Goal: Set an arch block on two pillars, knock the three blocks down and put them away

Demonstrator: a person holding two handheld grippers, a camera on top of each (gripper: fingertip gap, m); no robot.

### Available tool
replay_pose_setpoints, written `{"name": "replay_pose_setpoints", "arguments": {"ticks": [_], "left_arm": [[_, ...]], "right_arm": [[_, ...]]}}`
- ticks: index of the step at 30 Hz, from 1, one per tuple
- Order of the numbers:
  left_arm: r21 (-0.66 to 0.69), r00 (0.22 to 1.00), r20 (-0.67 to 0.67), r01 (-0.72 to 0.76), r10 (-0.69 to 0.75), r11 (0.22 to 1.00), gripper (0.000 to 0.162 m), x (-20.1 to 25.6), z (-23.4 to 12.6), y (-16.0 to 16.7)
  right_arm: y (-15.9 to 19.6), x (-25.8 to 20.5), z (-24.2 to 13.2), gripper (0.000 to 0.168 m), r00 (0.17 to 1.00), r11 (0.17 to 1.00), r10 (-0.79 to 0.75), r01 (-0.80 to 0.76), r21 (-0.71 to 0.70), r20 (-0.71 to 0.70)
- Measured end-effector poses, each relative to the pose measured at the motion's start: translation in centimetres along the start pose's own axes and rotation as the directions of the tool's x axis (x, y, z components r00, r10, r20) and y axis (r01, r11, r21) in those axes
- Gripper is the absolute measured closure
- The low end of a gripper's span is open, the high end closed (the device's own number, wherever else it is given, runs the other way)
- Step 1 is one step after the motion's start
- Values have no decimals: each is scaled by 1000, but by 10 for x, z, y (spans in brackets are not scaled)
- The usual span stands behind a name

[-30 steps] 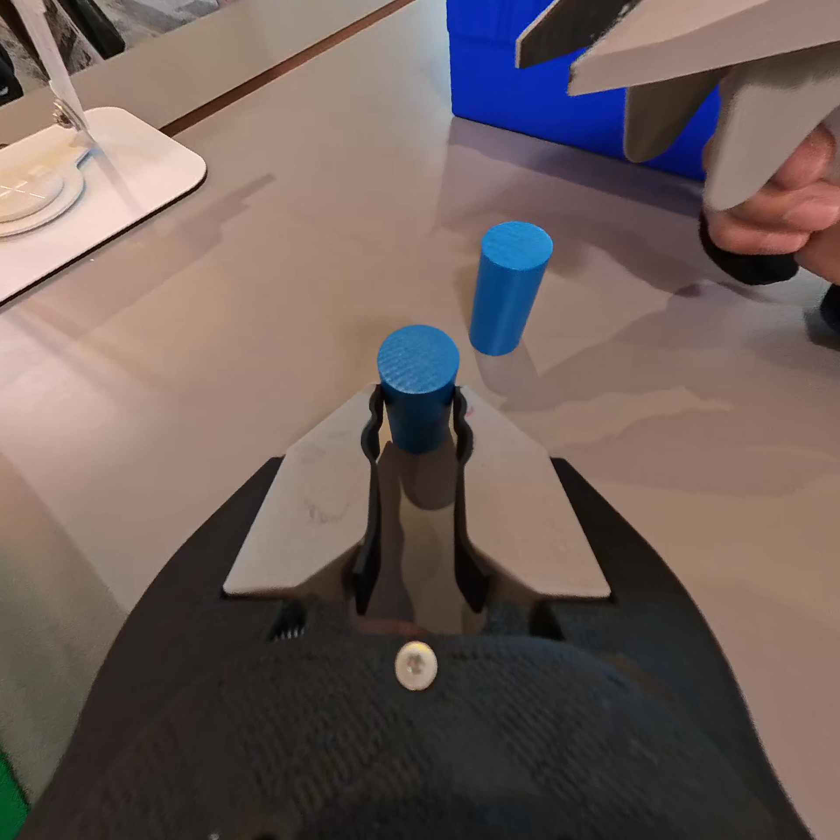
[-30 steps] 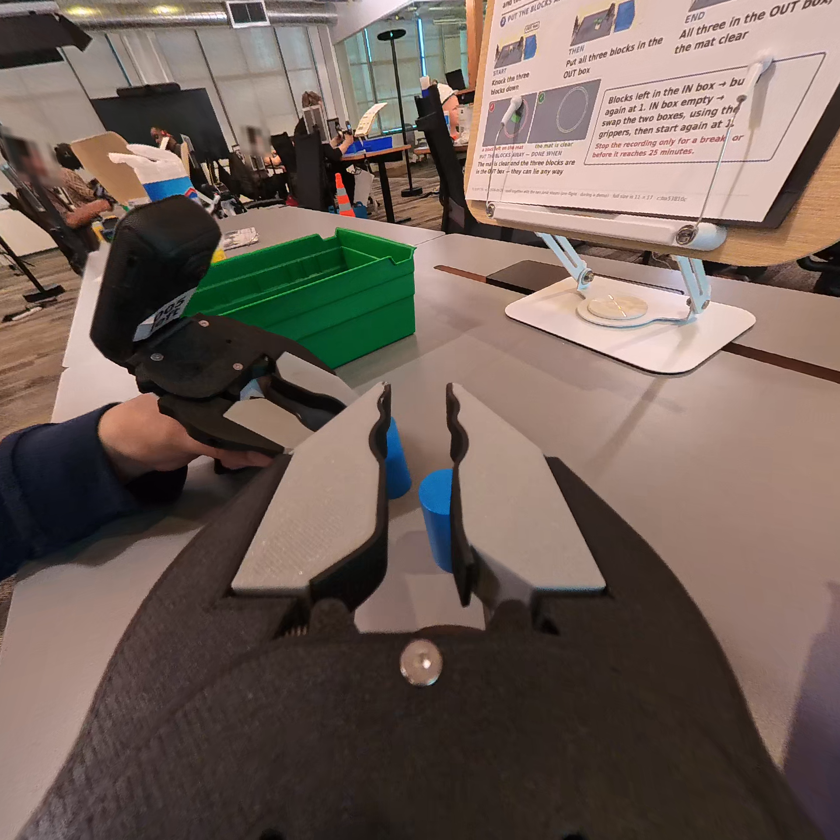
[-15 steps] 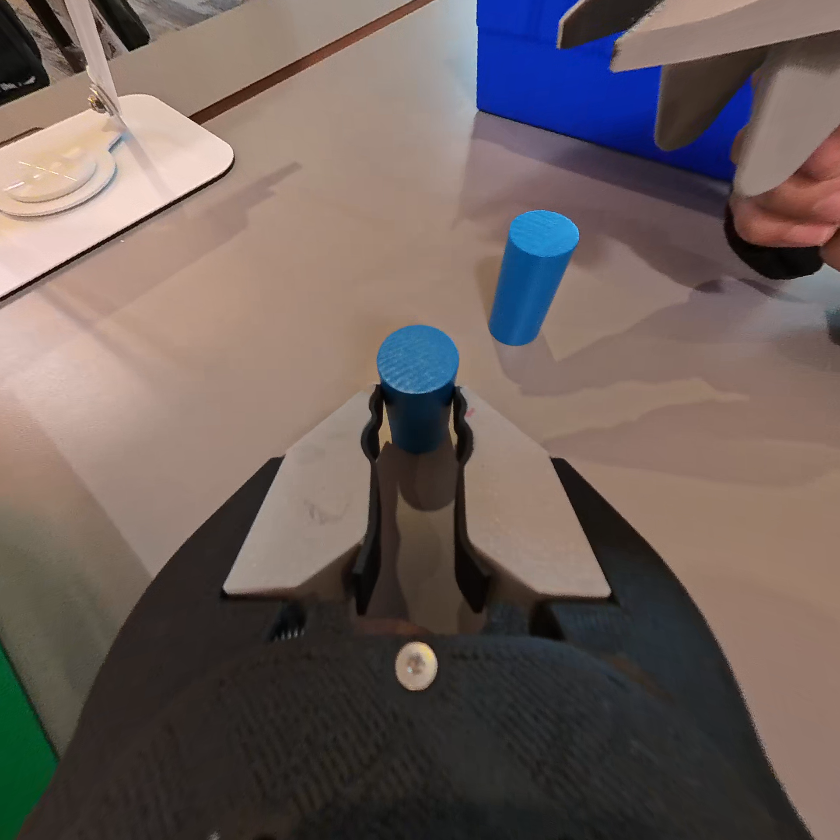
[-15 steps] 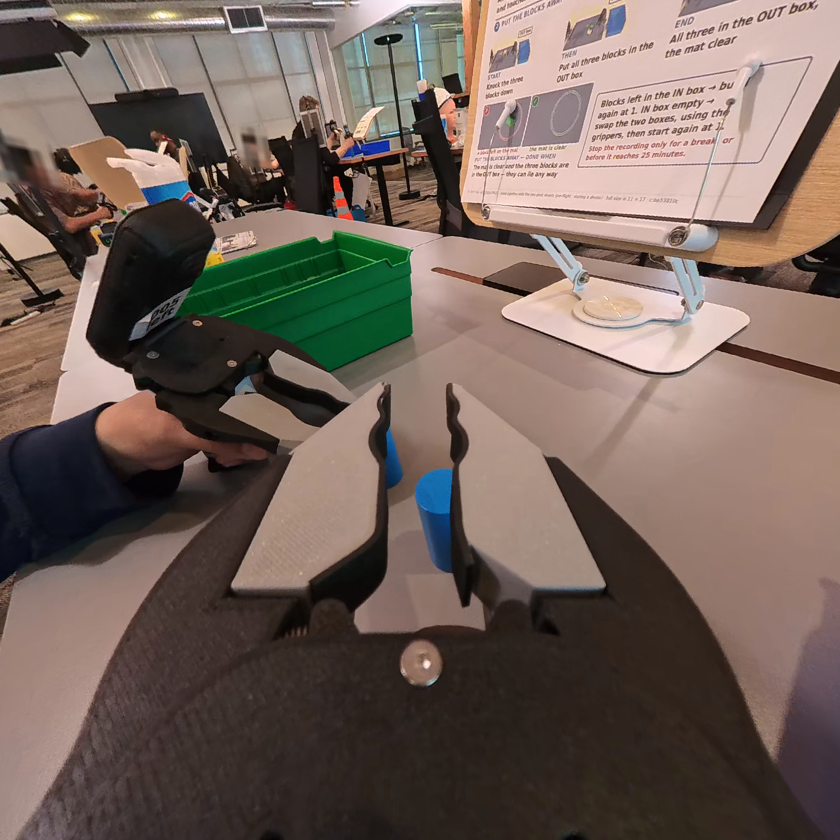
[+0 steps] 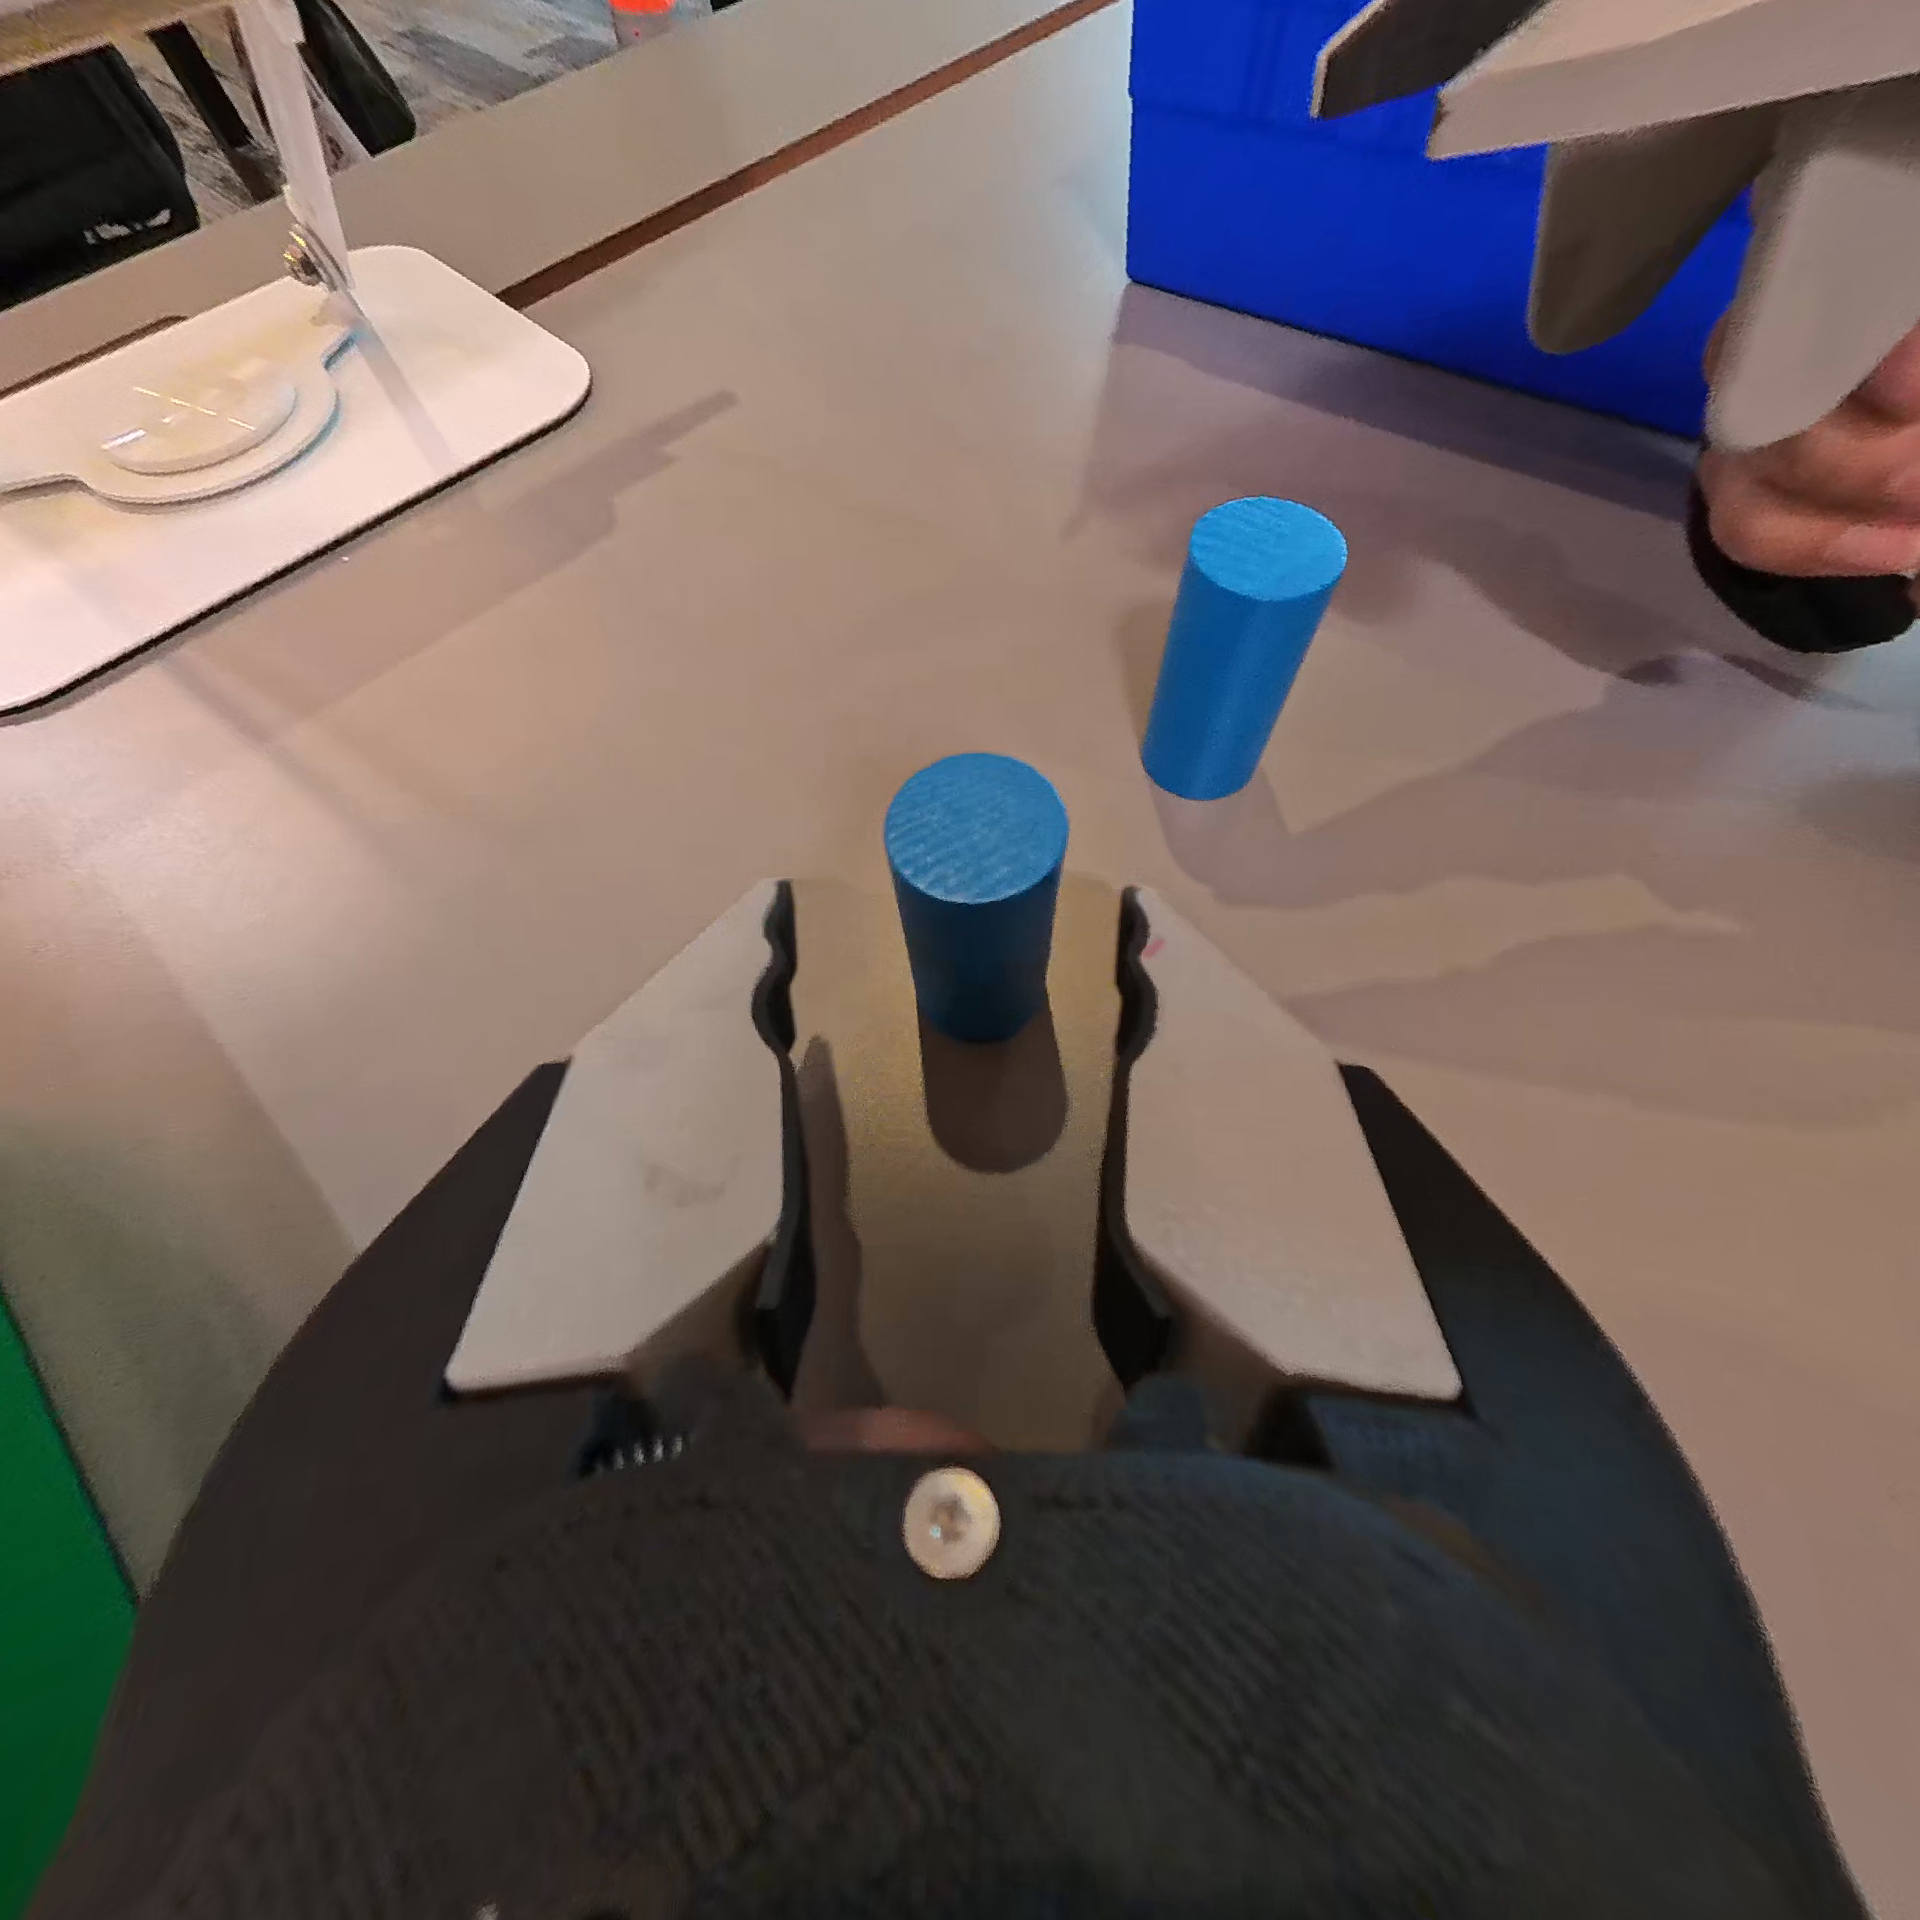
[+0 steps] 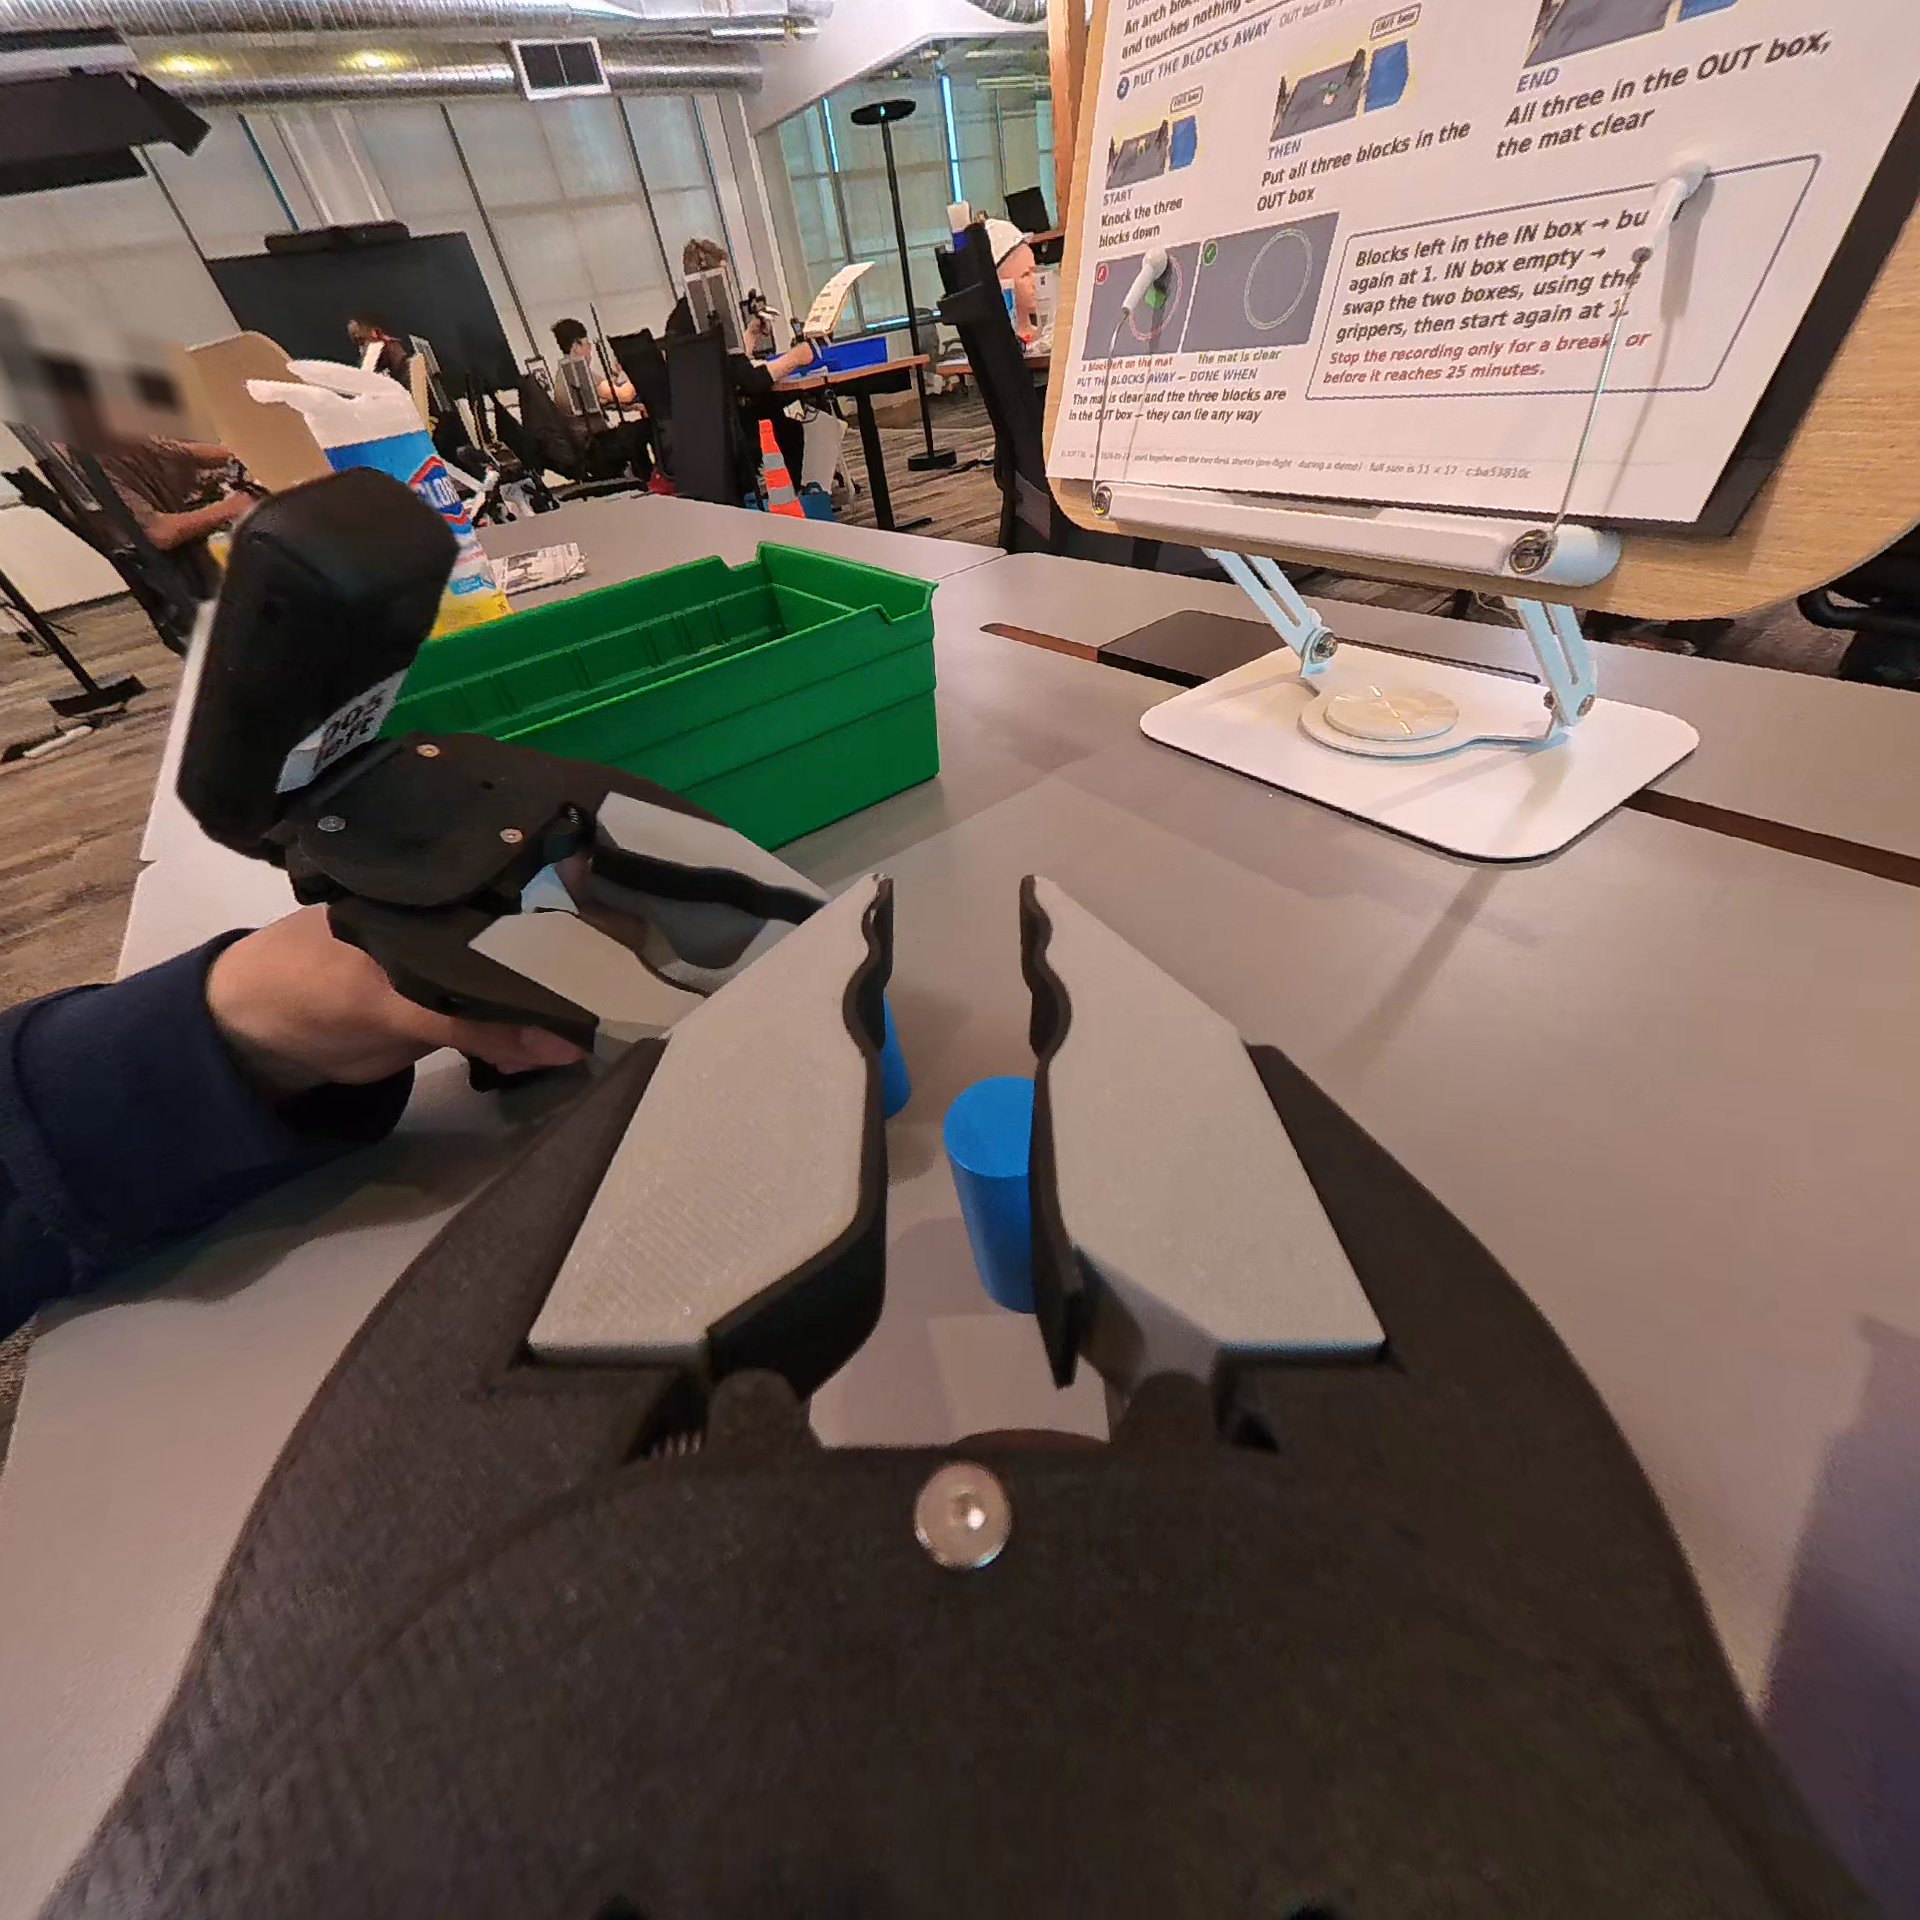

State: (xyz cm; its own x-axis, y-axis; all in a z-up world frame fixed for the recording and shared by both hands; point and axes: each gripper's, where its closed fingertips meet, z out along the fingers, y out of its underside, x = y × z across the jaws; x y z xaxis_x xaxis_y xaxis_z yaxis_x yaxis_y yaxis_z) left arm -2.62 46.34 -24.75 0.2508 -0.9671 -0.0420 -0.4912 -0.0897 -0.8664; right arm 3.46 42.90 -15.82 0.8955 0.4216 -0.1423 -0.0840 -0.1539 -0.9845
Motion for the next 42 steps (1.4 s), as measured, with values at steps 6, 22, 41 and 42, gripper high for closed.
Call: {"name": "replay_pose_setpoints", "arguments": {"ticks": [6,22,41,42], "left_arm": [[156,998,59,-6,-3,988,89,0,-15,-27],[588,979,198,-85,-41,805,97,-22,-211,-137],[-558,969,12,-198,247,806,107,-215,-95,96],[-538,971,-6,-206,240,817,132,-213,-92,94]], "right_arm": [[-8,0,-5,147,1000,999,-12,12,37,-2],[-13,-3,-7,146,1000,998,7,-8,65,14],[0,-3,1,145,1000,1000,-7,7,6,19],[1,-3,2,145,1000,1000,-9,9,2,19]]}}
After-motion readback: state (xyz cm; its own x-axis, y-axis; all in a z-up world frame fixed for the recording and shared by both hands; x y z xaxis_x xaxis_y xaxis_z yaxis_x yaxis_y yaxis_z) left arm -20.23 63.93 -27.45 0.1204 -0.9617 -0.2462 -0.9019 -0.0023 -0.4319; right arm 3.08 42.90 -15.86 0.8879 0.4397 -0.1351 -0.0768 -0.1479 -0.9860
